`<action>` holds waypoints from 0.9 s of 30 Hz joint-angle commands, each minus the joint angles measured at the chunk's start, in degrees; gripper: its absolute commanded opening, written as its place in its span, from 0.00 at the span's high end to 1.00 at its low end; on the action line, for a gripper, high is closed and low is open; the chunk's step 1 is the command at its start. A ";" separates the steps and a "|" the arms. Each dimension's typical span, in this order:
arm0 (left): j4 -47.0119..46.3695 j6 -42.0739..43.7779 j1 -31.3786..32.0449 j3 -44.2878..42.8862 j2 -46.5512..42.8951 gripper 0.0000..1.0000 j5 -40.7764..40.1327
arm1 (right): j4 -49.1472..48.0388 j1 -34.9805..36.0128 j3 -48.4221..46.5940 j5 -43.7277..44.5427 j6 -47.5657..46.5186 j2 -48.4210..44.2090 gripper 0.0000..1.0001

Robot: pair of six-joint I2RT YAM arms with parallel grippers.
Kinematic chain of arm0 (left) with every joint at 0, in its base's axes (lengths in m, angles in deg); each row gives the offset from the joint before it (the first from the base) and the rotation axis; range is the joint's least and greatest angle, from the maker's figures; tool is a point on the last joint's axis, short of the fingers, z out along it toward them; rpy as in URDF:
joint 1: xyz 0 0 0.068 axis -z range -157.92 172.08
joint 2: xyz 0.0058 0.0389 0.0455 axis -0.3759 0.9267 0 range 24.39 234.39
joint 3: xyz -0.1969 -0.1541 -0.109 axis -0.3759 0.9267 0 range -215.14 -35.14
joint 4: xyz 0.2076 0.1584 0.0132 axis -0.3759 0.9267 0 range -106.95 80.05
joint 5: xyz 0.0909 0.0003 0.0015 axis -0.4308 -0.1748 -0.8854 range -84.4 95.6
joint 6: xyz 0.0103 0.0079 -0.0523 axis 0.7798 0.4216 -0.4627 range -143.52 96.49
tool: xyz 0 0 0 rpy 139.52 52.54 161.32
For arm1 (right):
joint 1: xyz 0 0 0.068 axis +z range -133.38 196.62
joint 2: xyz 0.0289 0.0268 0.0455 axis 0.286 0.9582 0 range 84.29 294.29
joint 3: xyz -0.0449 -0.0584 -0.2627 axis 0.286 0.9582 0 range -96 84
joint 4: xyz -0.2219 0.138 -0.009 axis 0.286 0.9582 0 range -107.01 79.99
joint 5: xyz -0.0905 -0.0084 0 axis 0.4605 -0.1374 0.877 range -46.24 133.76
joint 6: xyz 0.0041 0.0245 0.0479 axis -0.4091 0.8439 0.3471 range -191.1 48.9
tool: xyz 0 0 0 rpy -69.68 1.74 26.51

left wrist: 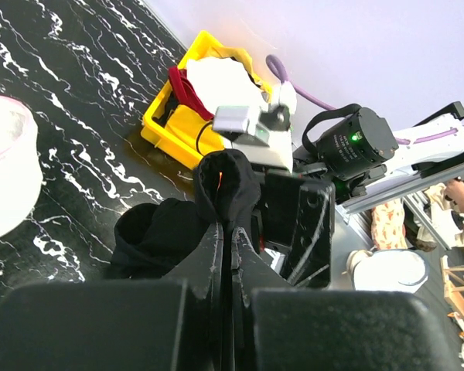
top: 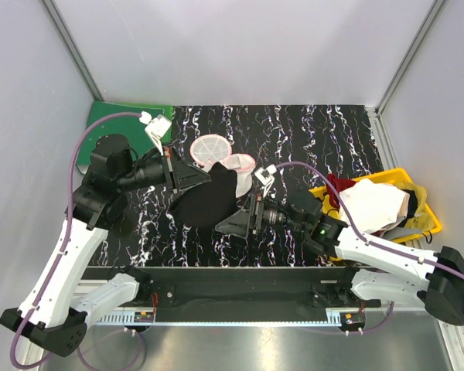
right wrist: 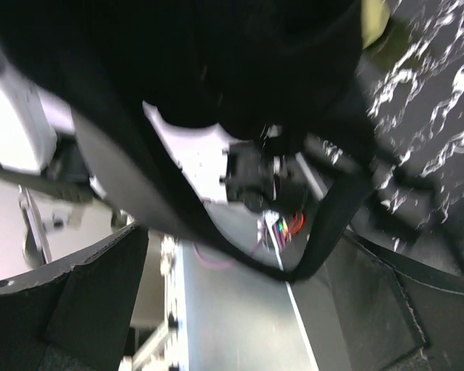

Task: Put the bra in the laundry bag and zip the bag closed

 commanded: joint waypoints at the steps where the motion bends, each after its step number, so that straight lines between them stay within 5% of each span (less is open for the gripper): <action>1: -2.13 -3.15 -0.20 -2.15 -0.41 1.00 0.91 | -8.67 0.42 -0.08 8.19 3.55 2.04 0.00; 17: -6.97 -11.06 -0.20 -0.65 -2.16 1.00 5.49 | -14.11 0.50 0.54 8.55 -0.14 4.06 0.00; 27: -7.76 -12.47 -0.20 0.58 -4.01 1.00 6.63 | -12.09 0.50 0.97 11.62 -11.29 2.32 0.00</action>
